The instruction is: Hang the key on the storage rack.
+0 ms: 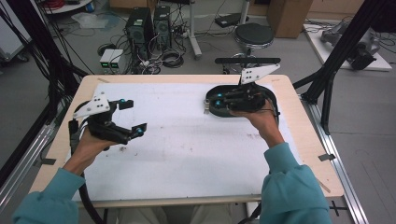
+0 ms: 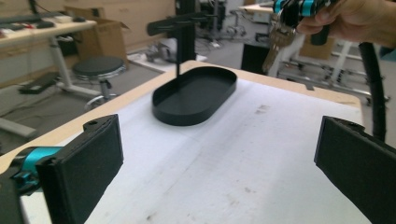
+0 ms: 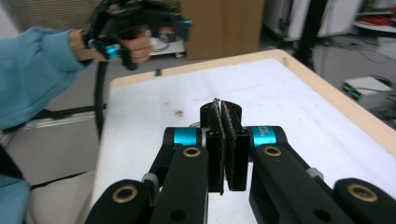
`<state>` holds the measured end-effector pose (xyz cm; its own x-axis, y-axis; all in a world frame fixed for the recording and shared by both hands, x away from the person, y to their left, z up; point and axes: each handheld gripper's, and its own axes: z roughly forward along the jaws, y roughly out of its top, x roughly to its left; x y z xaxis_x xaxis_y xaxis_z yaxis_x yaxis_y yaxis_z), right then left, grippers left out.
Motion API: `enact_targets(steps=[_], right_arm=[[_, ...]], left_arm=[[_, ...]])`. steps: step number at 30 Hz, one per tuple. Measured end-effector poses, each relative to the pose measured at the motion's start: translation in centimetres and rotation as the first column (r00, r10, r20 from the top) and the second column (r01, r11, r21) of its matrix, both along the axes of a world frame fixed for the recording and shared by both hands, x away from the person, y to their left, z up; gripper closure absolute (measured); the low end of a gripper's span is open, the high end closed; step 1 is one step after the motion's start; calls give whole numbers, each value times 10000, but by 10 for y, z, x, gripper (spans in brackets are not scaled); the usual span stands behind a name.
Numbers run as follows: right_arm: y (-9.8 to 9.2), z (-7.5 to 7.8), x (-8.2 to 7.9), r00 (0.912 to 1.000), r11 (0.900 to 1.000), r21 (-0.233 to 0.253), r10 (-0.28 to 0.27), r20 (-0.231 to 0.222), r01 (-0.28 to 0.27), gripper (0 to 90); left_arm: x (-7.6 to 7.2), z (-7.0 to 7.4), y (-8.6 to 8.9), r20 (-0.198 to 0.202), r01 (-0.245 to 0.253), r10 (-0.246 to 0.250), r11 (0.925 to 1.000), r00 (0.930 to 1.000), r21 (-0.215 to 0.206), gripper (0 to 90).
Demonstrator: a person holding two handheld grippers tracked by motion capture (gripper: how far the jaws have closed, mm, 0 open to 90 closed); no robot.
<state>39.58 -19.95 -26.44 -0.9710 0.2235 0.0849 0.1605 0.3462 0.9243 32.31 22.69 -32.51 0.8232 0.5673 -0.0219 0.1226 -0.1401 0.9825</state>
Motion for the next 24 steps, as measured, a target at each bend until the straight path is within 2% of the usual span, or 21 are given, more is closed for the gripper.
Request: enact_targets(steps=[3,7,12,17,21,24], right_arm=[[-10,5,4,9994,9994,-20,-342,86,342,891],[-22,13,11,9961,9951,-444,-881,2,880,890],[-39,23,25,9875,9860,-544,-1575,75,1577,891],[-52,28,39,9787,9762,-714,-2051,24,2047,891],[-60,32,51,9714,9684,-772,-2370,139,2373,890],[-64,35,60,9678,9637,-903,-2514,103,2513,890]], left_arm=[[-5,-14,15,-6,-504,504,9987,9987,-119,17],[-13,-31,31,68,-1153,1154,9932,9933,-180,17],[-24,-54,45,163,-1401,1407,9896,9899,-321,17],[-32,-69,53,426,-1695,1703,9853,9845,-211,17],[-39,-82,60,754,-2188,2202,9754,9725,-266,17],[-43,-91,65,727,-2480,2499,9681,9655,-347,17]])
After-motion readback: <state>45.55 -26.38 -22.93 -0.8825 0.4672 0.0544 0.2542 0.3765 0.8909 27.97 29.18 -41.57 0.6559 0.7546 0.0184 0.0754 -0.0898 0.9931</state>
